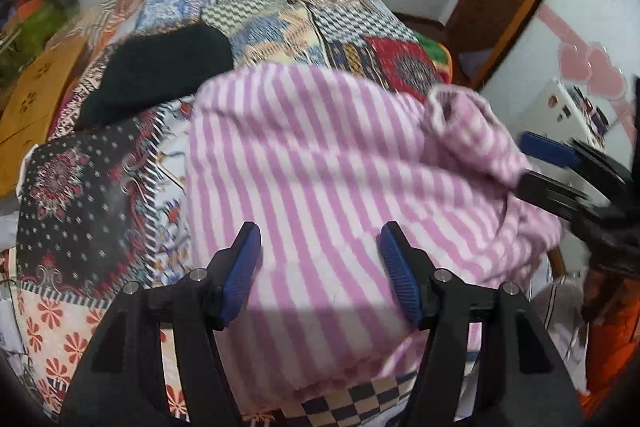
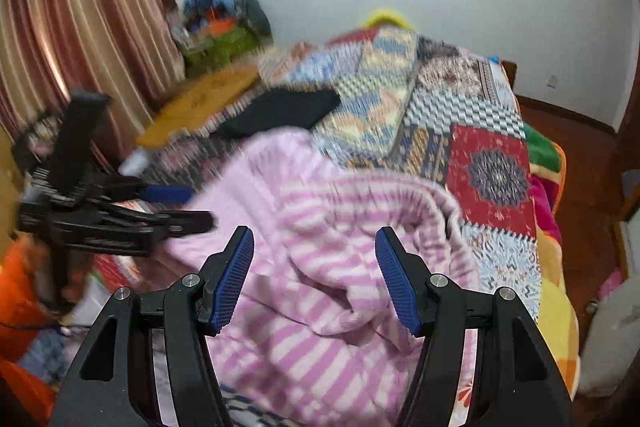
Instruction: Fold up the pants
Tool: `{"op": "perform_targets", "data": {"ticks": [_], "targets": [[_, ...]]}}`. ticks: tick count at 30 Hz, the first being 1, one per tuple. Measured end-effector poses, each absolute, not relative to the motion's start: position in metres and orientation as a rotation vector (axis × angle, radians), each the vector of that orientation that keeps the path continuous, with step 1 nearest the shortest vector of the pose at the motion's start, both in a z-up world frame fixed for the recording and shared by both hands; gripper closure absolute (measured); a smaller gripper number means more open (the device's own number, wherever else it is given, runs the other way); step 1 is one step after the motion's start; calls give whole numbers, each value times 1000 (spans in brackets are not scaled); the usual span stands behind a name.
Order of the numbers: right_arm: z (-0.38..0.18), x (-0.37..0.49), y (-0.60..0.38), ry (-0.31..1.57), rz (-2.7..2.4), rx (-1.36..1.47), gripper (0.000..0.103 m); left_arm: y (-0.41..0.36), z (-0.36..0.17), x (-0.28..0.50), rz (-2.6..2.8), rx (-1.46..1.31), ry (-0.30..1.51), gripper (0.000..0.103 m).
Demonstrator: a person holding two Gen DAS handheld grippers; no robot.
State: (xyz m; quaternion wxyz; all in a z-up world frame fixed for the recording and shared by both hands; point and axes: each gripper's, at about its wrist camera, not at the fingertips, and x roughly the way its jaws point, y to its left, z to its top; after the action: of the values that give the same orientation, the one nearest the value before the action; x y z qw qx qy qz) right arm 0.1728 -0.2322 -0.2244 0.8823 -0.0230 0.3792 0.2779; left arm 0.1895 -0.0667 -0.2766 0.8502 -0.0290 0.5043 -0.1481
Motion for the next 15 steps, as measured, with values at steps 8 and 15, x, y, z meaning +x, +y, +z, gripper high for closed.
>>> {"op": "perform_targets", "data": {"ticks": [8, 15], "targets": [[-260, 170, -275, 900, 461, -24, 44, -64, -290, 168, -365, -86, 1077, 41], [-280, 150, -319, 970, 389, 116, 37, -62, -289, 150, -383, -62, 1062, 39]]}}
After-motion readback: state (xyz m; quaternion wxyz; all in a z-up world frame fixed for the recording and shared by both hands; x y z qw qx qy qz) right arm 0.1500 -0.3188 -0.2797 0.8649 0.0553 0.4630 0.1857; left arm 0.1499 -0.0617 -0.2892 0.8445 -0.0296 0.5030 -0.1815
